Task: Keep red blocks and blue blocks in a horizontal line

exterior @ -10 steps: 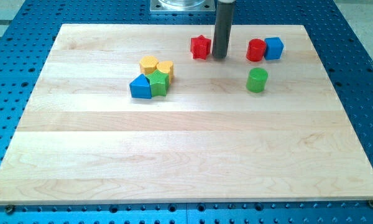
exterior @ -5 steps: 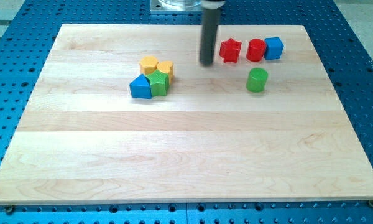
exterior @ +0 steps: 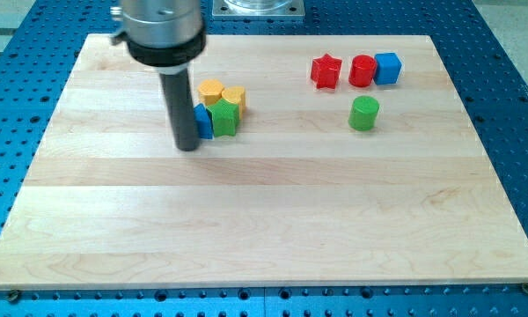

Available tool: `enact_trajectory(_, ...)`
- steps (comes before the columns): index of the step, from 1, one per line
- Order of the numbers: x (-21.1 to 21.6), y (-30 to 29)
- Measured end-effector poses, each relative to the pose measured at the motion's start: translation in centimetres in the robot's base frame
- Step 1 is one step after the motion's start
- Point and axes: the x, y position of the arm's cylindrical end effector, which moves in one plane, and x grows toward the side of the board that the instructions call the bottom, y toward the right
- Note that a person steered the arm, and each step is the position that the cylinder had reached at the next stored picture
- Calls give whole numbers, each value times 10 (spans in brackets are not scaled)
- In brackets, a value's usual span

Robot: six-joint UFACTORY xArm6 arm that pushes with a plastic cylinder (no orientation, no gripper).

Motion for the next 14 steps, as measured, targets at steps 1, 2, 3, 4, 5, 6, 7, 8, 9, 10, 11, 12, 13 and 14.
enact_trajectory(1, -11, 12)
enact_trajectory(2, -5, 14)
enact_trajectory(3, -15, 34)
enact_trajectory(4, -45, 28)
enact_trajectory(5, -73, 6)
enact_trajectory(6, -71, -64)
enact_trajectory(7, -99, -36)
enact_trajectory(8, -106, -3)
enact_trajectory(9, -120, 2)
enact_trajectory(10, -130, 17)
enact_trajectory(11, -127, 89)
enact_trajectory(12, -124, 74)
enact_trajectory(13, -114, 94)
enact_trajectory(14, -114, 117)
